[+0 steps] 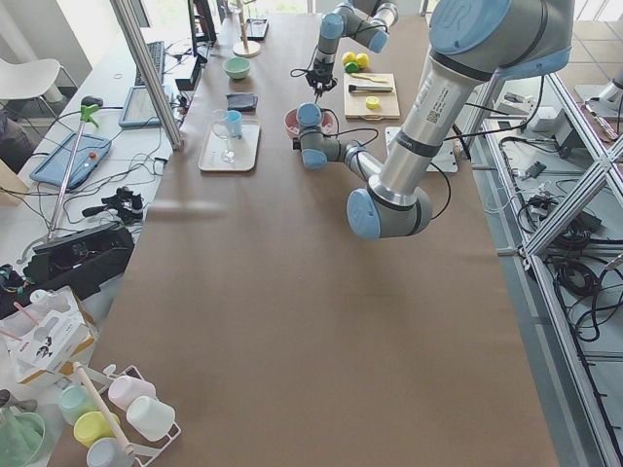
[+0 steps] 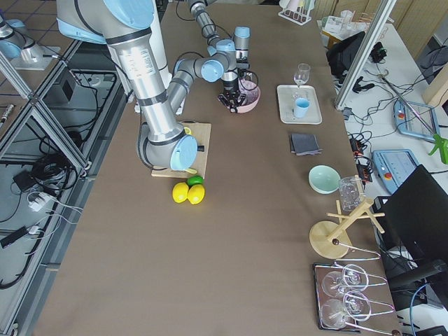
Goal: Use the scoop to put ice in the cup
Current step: 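Push the scoop into the ice cubes while the left gripper steadies the bowl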
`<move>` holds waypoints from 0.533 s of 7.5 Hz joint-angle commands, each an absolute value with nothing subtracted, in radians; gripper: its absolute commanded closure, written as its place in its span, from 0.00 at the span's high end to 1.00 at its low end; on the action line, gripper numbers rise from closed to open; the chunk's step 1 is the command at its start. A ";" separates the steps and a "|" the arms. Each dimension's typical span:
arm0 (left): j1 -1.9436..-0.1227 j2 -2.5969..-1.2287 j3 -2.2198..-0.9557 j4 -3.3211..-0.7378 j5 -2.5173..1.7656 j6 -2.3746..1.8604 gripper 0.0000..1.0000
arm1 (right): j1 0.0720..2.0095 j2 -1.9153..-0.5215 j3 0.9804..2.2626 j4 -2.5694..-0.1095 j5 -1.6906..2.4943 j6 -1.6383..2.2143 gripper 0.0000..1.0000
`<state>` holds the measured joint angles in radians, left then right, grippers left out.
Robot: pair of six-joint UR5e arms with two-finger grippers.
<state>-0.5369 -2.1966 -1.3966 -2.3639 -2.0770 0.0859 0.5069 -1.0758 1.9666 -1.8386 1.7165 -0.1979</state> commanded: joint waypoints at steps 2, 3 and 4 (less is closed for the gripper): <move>-0.540 -2.194 -1.399 -2.364 -2.077 0.084 0.97 | 0.552 -1.108 1.916 -1.685 1.804 -0.177 0.00; -0.541 -2.192 -1.401 -2.364 -2.077 0.086 0.97 | 0.566 -1.111 1.916 -1.674 1.830 -0.172 0.00; -0.541 -2.192 -1.401 -2.362 -2.077 0.084 0.98 | 0.580 -1.112 1.916 -1.655 1.853 -0.163 0.00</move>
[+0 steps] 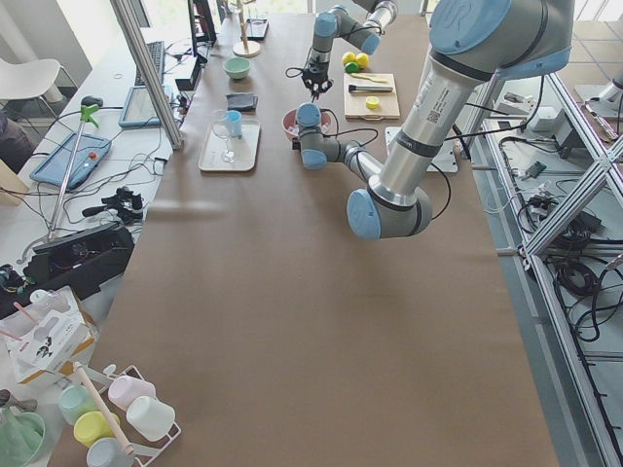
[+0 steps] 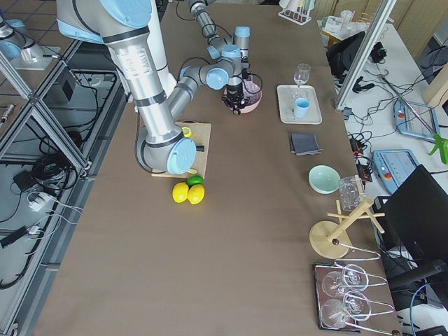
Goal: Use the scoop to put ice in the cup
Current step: 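Push the scoop into the ice cubes while the left gripper steadies the bowl, then lift the ice-filled scoop up out of the bowl with the right gripper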
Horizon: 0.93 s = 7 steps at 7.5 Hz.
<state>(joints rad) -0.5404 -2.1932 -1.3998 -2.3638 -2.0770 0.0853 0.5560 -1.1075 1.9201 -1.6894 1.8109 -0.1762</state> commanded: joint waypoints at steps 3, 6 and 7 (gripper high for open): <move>-0.543 -2.192 -1.402 -2.362 -2.077 0.084 0.98 | 0.588 -1.144 1.913 -1.539 1.891 -0.071 0.00; -0.545 -2.191 -1.404 -2.362 -2.077 0.061 0.98 | 0.595 -1.198 1.887 -1.373 1.936 0.012 0.00; -0.546 -2.191 -1.404 -2.361 -2.077 0.061 0.98 | 0.606 -1.204 1.888 -1.350 1.957 0.027 0.00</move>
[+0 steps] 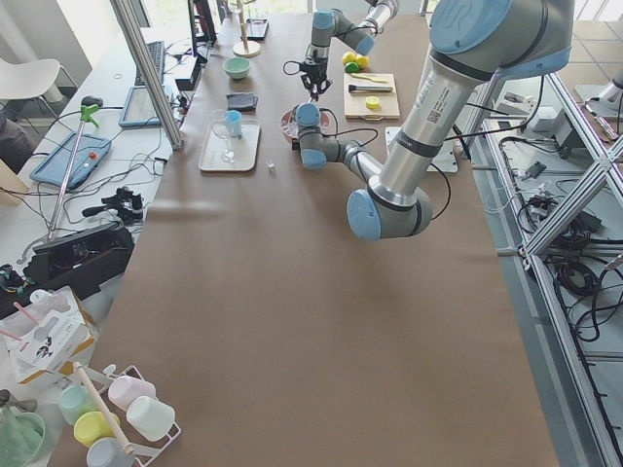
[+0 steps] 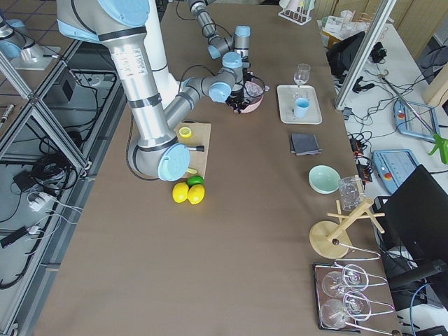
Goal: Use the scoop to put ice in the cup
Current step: 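Lift the ice-filled scoop up out of the bowl with the right gripper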
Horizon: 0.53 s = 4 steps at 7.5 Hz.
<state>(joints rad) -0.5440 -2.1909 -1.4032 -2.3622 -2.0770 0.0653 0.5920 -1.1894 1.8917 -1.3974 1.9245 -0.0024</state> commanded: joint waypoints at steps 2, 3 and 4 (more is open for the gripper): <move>-0.546 -2.191 -1.404 -2.361 -2.077 0.060 0.98 | 0.626 -1.216 1.891 -1.315 1.997 0.052 0.00; -0.546 -2.192 -1.404 -2.361 -2.077 0.058 0.97 | 0.641 -1.218 1.893 -1.310 2.038 0.081 0.00; -0.546 -2.197 -1.404 -2.358 -2.075 0.058 0.98 | 0.644 -1.224 1.894 -1.280 2.045 0.113 0.00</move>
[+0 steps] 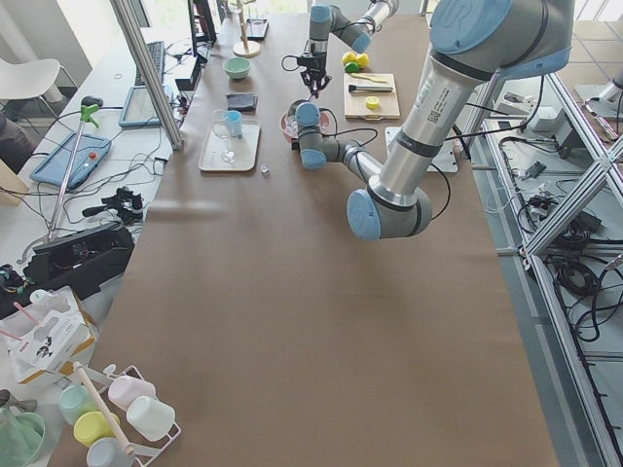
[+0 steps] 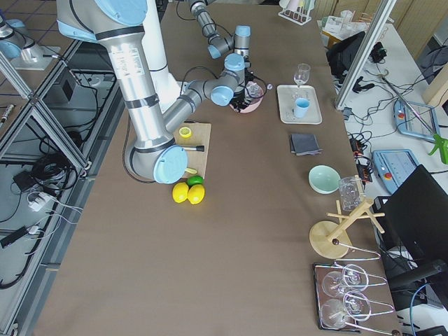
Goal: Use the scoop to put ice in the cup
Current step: 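Lift the ice-filled scoop up out of the bowl with the right gripper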
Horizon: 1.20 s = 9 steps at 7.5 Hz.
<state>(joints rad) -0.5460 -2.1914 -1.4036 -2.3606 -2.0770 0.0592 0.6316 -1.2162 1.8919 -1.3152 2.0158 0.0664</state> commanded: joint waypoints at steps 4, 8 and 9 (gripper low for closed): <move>-0.546 -2.198 -1.404 -2.356 -2.075 0.055 0.98 | 0.650 -1.233 1.911 -1.259 2.037 0.299 0.00; -0.551 -2.117 -1.491 -2.355 -2.077 -0.012 0.98 | 0.797 -1.139 1.870 -1.402 2.028 0.367 0.00; -0.578 -2.082 -1.520 -2.346 -2.088 -0.027 0.98 | 0.830 -1.077 1.809 -1.443 2.031 0.364 0.00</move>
